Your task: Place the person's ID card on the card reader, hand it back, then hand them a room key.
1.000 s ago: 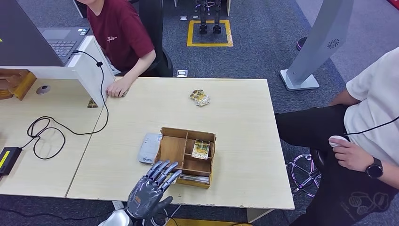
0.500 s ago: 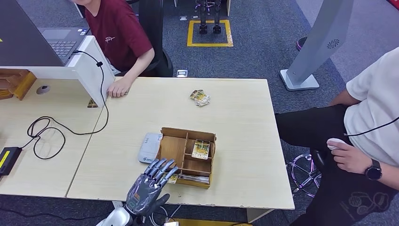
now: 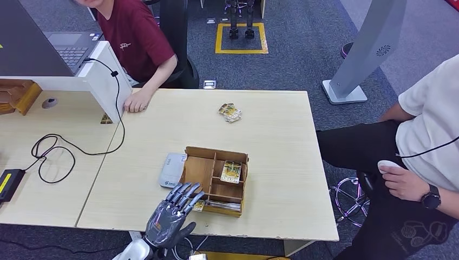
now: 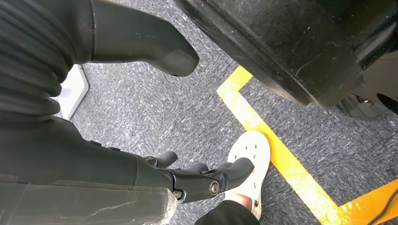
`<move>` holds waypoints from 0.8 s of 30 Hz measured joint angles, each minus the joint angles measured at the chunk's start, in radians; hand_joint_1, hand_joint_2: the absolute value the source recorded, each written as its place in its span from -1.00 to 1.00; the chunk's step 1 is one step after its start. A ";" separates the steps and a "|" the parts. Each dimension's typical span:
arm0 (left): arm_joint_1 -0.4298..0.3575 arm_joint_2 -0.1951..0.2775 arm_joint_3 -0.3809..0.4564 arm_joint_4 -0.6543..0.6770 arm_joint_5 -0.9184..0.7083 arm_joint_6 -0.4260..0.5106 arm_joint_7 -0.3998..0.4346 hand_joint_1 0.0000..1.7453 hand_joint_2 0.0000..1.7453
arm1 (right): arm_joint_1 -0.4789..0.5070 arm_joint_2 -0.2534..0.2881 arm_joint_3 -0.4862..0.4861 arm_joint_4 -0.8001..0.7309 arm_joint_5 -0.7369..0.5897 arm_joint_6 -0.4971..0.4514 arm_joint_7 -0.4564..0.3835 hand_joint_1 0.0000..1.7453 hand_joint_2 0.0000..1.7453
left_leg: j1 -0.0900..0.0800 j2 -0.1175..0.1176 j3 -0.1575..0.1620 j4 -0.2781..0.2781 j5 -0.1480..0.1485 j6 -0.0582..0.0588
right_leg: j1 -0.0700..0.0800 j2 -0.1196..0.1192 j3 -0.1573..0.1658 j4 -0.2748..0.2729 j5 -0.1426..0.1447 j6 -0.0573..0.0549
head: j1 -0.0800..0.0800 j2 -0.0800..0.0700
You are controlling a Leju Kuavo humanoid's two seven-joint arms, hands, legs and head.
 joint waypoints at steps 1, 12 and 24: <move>0.000 0.000 0.000 0.000 0.005 0.000 -0.002 0.74 1.00 | 0.000 0.000 0.000 0.000 0.000 0.000 0.000 -1.00 1.00 | 0.000 0.000 0.000 0.000 0.000 0.000 | 0.000 0.000 0.000 0.000 0.000 0.000 | 0.000 0.000; -0.008 -0.003 0.000 0.000 0.033 -0.005 -0.008 1.00 1.00 | 0.000 0.000 0.000 0.000 0.000 0.000 0.000 -1.00 1.00 | 0.000 0.000 0.000 0.000 0.000 0.000 | 0.000 0.000 0.000 0.000 0.000 0.000 | 0.000 0.000; -0.013 -0.003 0.000 0.000 0.077 -0.011 -0.019 1.00 1.00 | 0.000 0.000 -0.002 0.000 0.011 -0.002 0.000 -1.00 1.00 | 0.000 0.000 0.001 0.000 0.000 0.000 | 0.000 0.000 0.000 0.000 0.000 0.000 | 0.000 0.000</move>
